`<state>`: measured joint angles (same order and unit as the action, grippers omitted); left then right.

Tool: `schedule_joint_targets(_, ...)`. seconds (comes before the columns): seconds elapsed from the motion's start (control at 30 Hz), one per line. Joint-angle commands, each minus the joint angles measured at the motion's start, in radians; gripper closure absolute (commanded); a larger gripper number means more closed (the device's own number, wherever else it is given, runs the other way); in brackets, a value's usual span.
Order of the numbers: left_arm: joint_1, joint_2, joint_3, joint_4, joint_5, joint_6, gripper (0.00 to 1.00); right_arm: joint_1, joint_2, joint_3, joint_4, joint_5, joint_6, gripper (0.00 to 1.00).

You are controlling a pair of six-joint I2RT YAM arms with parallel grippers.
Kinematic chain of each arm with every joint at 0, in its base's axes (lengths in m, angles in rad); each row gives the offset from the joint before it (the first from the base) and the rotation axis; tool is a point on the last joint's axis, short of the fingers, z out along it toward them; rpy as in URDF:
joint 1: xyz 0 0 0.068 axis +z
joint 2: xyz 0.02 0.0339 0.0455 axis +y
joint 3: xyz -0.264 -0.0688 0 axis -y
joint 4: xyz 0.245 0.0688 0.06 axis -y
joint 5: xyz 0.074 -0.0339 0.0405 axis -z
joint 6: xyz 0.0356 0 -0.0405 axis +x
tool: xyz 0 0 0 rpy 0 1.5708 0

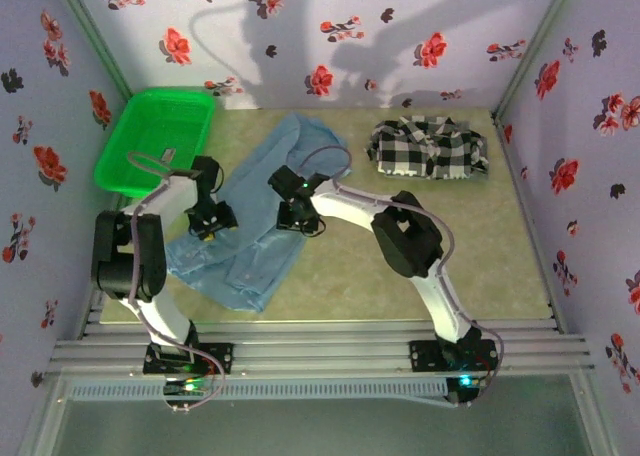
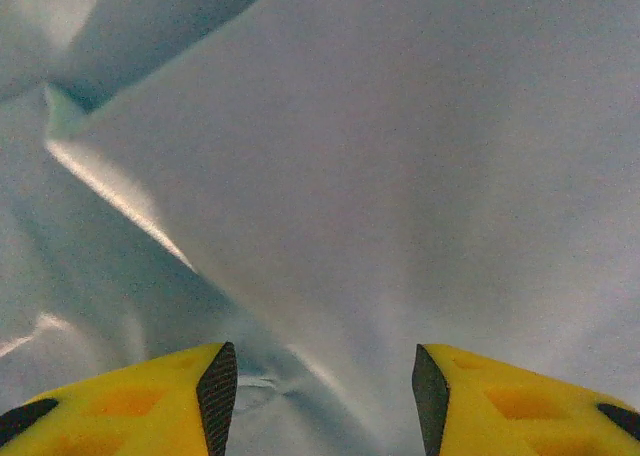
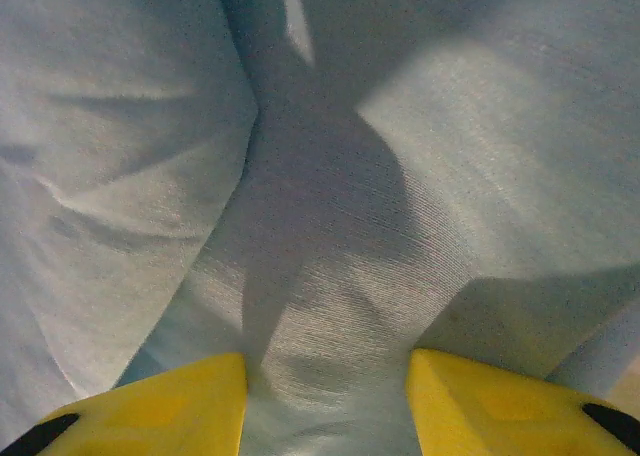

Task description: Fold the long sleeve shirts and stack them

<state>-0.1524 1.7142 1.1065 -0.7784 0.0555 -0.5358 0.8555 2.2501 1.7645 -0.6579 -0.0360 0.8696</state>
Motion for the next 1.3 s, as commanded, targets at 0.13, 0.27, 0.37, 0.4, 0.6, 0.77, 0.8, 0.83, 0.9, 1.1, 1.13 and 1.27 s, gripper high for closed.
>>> schedule_joint_targets(0.13,-0.03,-0.082,-0.179,0.07,0.056,-0.048,0.47,-0.076,0.044,0.07,-0.128,0.192,0.041,0.5)
schedule_joint_targets(0.27,-0.043,-0.128,-0.247,0.087,0.072,-0.067,0.47,-0.076,-0.054,0.038,-0.106,0.113,-0.011,0.4)
schedule_joint_targets(0.37,-0.043,-0.153,-0.284,0.083,0.052,-0.064,0.47,-0.088,-0.194,-0.049,-0.032,0.066,-0.006,0.32)
schedule_joint_targets(0.4,-0.041,-0.159,-0.293,0.081,0.049,-0.06,0.47,-0.099,-0.232,-0.049,-0.027,0.091,-0.02,0.29)
schedule_joint_targets(0.6,-0.044,-0.185,-0.316,0.076,0.044,-0.044,0.47,-0.249,-0.169,0.074,-0.046,0.041,-0.043,0.32)
schedule_joint_targets(0.77,-0.043,-0.199,-0.325,0.074,0.046,-0.044,0.47,-0.314,-0.015,0.207,-0.051,0.002,-0.023,0.55)
schedule_joint_targets(0.8,-0.043,-0.199,-0.328,0.073,0.046,-0.044,0.46,-0.321,0.002,0.213,-0.022,-0.003,-0.013,0.58)
schedule_joint_targets(0.83,-0.043,-0.2,-0.332,0.074,0.047,-0.044,0.46,-0.326,0.015,0.216,0.009,-0.001,-0.007,0.6)
schedule_joint_targets(0.9,-0.044,-0.205,-0.335,0.073,0.051,-0.044,0.46,-0.336,0.044,0.231,0.048,-0.009,0.015,0.65)
schedule_joint_targets(1.1,-0.045,-0.226,-0.341,0.065,0.066,-0.047,0.46,-0.352,0.135,0.253,0.127,-0.034,0.108,0.71)
schedule_joint_targets(1.13,-0.045,-0.227,-0.341,0.064,0.066,-0.049,0.46,-0.354,0.147,0.253,0.142,-0.031,0.122,0.71)
schedule_joint_targets(1.27,-0.053,-0.231,-0.341,0.059,0.079,-0.056,0.46,-0.37,0.214,0.262,0.24,-0.019,0.204,0.71)
